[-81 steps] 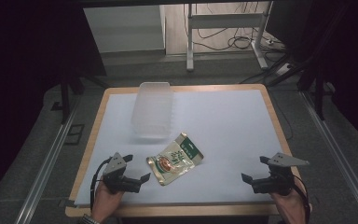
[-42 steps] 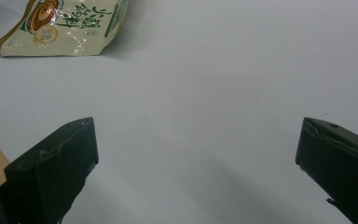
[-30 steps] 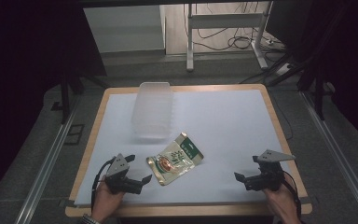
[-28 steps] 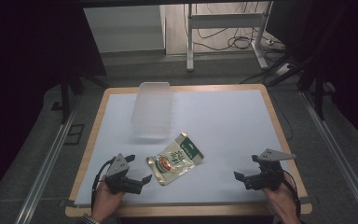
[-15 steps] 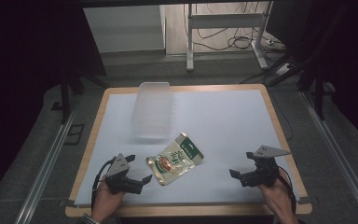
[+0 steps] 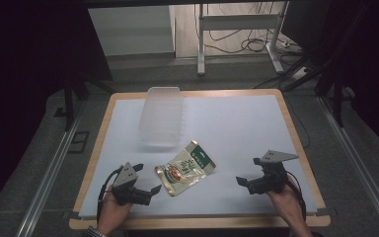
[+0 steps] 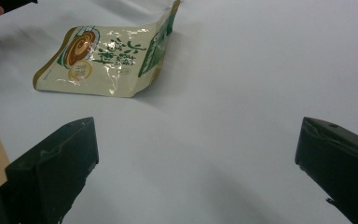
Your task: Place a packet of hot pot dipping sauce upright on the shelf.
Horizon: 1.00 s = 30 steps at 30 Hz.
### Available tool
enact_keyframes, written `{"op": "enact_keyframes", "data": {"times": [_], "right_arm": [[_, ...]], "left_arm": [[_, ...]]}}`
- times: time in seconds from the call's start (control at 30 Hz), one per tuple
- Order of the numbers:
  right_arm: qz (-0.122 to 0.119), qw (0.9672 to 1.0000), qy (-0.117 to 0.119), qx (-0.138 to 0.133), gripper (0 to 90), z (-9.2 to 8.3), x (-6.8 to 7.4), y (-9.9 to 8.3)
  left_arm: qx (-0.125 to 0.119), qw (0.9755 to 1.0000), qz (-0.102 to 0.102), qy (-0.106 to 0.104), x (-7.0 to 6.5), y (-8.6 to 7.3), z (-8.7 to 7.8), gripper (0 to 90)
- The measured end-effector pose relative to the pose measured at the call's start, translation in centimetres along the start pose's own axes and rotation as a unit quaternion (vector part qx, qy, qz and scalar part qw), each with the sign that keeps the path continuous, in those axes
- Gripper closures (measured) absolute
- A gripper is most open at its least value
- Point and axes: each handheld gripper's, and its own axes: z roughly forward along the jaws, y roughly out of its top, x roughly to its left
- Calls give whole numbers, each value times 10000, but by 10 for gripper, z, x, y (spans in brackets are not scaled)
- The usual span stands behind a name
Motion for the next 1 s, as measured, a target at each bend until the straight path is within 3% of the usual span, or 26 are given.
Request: {"op": "enact_keyframes", "data": {"times": [0.2, 0.6, 0.7, 0.83, 1.0], "right_arm": [[-162, 9998, 15, 108, 0, 13, 6, 6], [-134, 9997, 132, 159, 11, 28, 12, 19], [-47, 9998, 96, 162, 12, 32, 14, 22], [-146, 9996, 31, 235, 13, 39, 16, 24], [-104, 9994, -21, 320, 31, 50, 21, 28]], "left_arm": [[-10, 10000, -9, 4, 0, 0, 0, 1], [-22, 10000, 3, 10, 0, 0, 0, 1], [-15, 10000, 12, 13, 0, 0, 0, 1], [-10, 10000, 18, 12, 0, 0, 0, 1], [-4, 10000, 23, 12, 0, 0, 0, 1]]}}
